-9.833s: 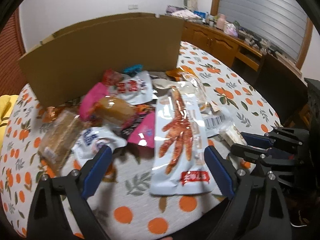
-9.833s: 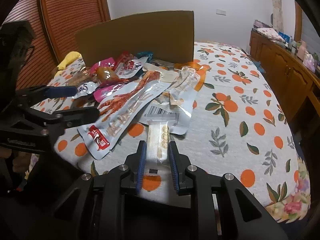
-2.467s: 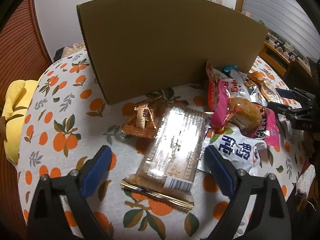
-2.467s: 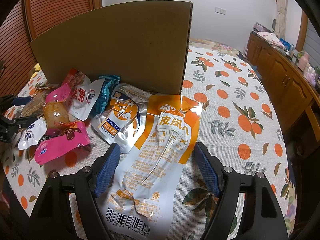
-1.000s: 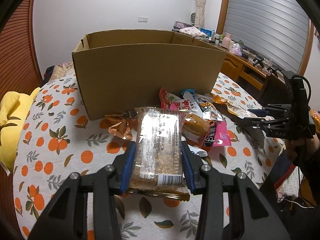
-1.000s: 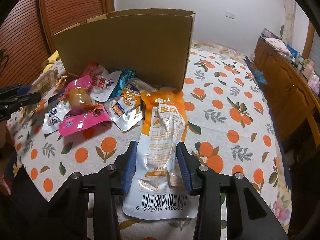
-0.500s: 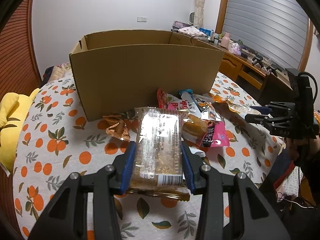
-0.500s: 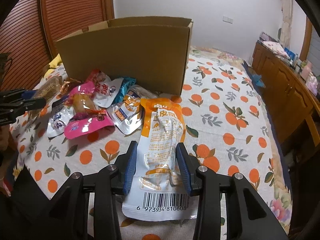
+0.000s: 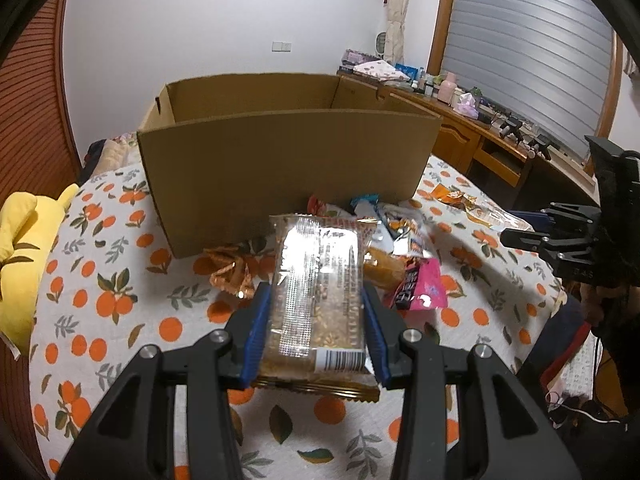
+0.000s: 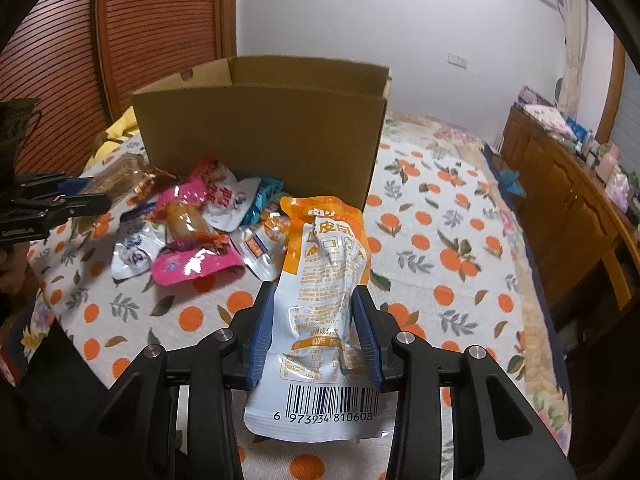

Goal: Organize snacks
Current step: 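Lift both held packs and carry them over the box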

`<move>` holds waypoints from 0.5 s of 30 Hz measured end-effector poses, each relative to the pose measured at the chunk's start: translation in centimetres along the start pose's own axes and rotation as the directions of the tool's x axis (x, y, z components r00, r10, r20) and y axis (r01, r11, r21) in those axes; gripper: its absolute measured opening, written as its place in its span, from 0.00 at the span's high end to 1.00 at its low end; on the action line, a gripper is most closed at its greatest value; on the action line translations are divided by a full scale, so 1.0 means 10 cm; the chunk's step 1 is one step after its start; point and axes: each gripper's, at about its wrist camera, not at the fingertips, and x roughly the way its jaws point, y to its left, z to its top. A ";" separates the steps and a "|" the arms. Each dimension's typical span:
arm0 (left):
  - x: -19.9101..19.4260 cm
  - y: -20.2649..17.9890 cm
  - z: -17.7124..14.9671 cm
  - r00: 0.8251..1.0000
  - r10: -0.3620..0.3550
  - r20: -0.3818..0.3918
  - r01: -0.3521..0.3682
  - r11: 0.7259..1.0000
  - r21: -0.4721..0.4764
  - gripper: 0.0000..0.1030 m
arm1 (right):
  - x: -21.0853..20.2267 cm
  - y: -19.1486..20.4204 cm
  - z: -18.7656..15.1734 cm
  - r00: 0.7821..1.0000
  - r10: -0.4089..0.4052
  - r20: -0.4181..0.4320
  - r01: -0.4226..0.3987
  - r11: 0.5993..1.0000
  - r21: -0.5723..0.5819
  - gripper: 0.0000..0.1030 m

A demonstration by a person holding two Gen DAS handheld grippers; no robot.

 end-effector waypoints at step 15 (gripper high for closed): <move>-0.22 -0.10 0.66 0.993 -0.008 0.121 0.002 0.999 0.045 0.60 | -0.45 0.11 0.55 0.988 -0.011 0.156 0.023 0.997 -0.074 0.62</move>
